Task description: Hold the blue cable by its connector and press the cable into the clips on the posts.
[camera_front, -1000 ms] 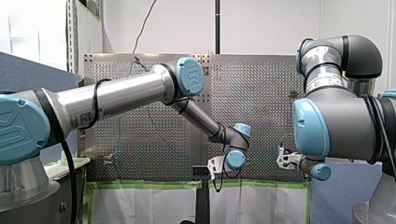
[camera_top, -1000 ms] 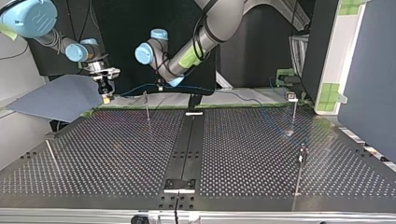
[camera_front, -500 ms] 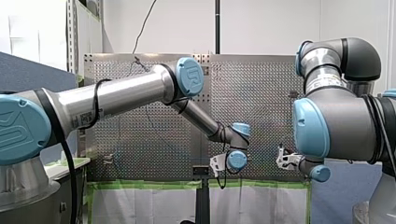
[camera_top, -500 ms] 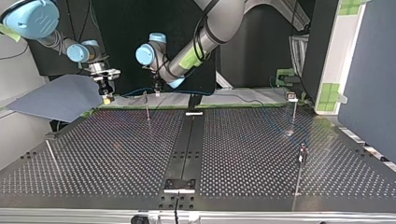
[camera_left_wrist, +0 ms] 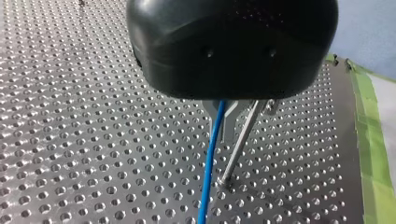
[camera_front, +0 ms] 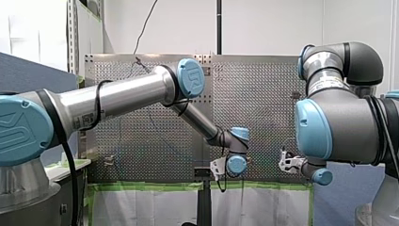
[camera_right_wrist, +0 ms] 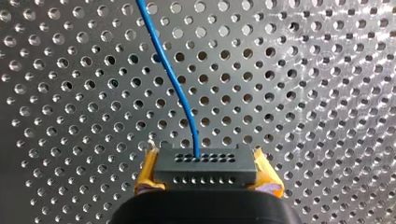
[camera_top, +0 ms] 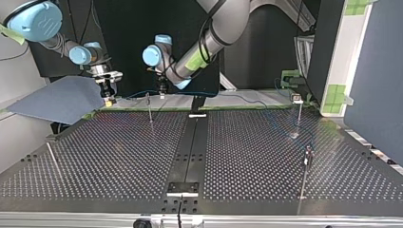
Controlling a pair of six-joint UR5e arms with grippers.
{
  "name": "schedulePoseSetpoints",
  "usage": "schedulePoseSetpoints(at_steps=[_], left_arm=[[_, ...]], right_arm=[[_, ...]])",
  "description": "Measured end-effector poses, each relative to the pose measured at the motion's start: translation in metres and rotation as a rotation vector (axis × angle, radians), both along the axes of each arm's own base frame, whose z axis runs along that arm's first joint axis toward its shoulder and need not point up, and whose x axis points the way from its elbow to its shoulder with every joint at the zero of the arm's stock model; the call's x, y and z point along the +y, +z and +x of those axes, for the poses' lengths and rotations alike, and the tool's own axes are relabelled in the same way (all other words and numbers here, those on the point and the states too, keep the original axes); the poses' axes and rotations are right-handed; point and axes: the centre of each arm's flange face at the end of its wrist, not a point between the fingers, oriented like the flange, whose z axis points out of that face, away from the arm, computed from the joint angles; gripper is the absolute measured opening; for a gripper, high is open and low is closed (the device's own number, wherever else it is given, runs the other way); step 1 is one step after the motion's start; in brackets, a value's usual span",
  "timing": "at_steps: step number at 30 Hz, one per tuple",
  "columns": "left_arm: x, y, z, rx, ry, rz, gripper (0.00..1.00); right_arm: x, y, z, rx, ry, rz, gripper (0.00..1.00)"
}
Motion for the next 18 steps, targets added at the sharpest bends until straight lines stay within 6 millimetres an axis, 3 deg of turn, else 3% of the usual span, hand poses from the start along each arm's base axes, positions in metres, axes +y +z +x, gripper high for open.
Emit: schedulePoseSetpoints(at_steps=[18], left_arm=[[0.013, -0.006, 0.024, -0.006, 0.015, -0.010, 0.00]], right_arm=[[0.000, 0.000, 0.003, -0.002, 0.007, 0.000, 0.02]])
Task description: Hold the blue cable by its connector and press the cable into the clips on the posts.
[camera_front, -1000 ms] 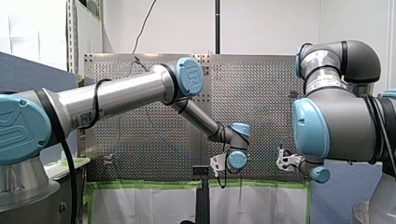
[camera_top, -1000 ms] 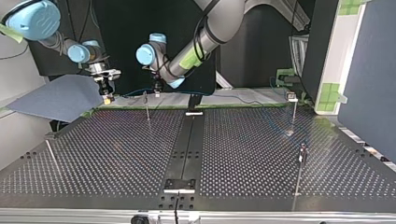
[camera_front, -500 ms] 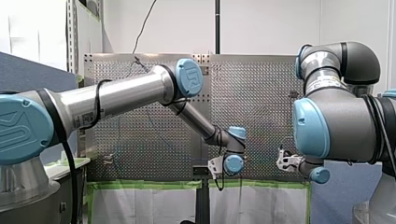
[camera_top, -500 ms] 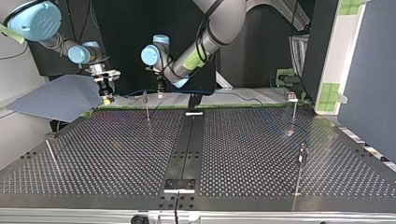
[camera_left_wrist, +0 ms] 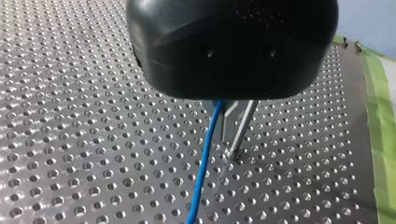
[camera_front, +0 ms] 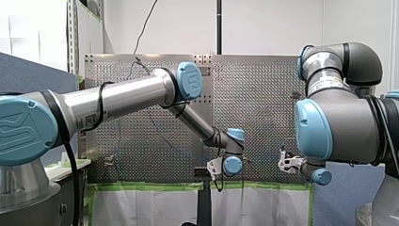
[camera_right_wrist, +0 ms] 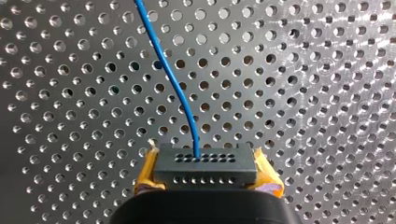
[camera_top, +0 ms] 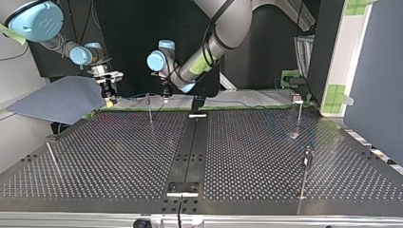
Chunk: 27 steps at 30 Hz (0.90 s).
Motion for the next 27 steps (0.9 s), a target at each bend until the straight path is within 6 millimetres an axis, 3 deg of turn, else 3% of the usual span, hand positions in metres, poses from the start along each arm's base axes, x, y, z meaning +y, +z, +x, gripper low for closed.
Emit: schedulePoseSetpoints(at_steps=[8, 27], left_arm=[[0.009, -0.006, 0.005, 0.012, -0.002, 0.006, 0.00], [0.010, 0.003, 0.023, -0.001, -0.020, -0.020, 0.00]], right_arm=[[-0.002, 0.001, 0.002, 0.000, 0.004, -0.002, 0.02], [-0.010, 0.006, 0.004, -0.037, 0.012, -0.004, 0.02]])
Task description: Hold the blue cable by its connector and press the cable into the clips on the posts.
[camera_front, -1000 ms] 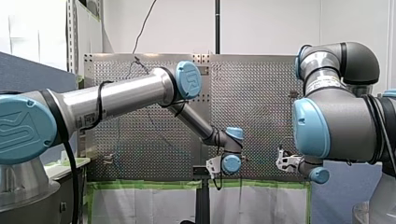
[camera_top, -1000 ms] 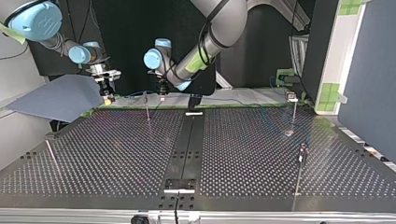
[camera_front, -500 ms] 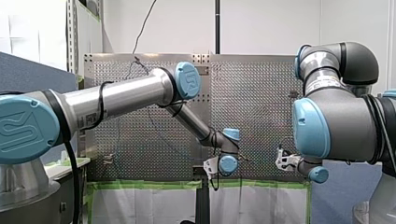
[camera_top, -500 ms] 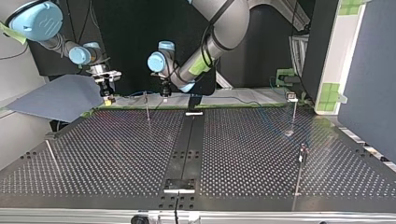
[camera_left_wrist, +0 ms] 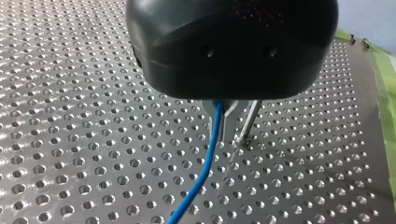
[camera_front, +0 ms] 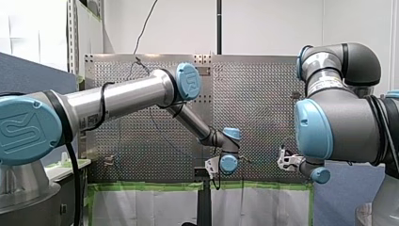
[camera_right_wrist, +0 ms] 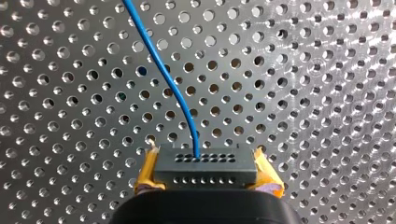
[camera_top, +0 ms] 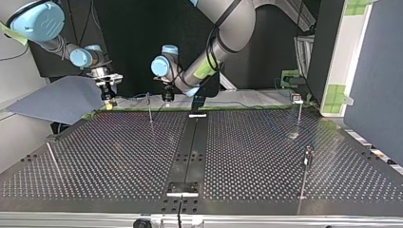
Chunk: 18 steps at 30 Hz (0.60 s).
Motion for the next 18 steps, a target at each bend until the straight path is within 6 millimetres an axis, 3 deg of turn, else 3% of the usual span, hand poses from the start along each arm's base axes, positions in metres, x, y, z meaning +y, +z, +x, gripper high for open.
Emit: schedulePoseSetpoints(at_steps=[10, 18], left_arm=[[0.004, -0.007, -0.002, 0.010, -0.011, 0.006, 0.00], [0.008, -0.029, 0.002, 0.037, -0.017, 0.027, 0.00]], right_arm=[[-0.002, 0.001, 0.002, -0.004, 0.004, -0.003, 0.02], [-0.005, -0.010, 0.004, -0.003, 0.005, 0.003, 0.02]])
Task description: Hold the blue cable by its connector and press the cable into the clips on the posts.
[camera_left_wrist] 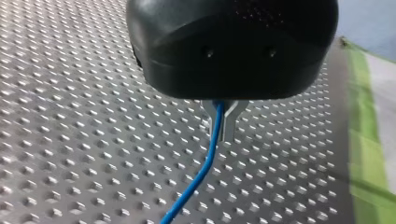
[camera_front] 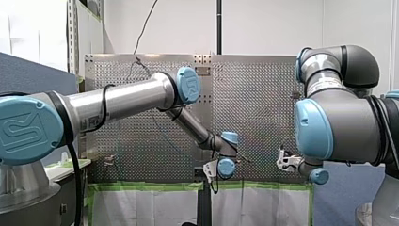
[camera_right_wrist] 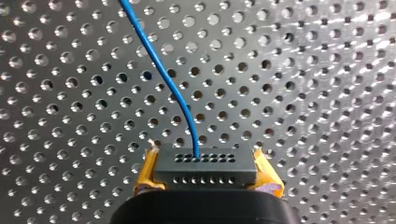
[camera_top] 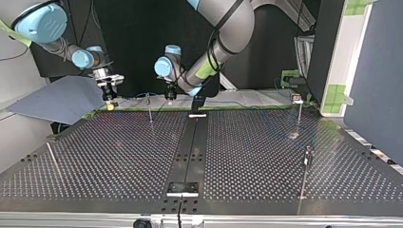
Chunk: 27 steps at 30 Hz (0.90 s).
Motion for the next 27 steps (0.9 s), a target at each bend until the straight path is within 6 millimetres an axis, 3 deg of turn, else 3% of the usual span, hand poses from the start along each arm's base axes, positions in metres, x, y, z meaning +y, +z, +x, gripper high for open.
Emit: schedulePoseSetpoints(at_steps=[10, 27], left_arm=[[0.007, -0.012, 0.004, 0.026, -0.003, 0.020, 0.00], [0.001, 0.004, 0.021, 0.002, -0.021, -0.010, 0.00]], right_arm=[[-0.010, -0.009, -0.001, 0.006, -0.011, 0.015, 0.02], [-0.039, 0.008, -0.010, 0.004, -0.022, -0.011, 0.02]])
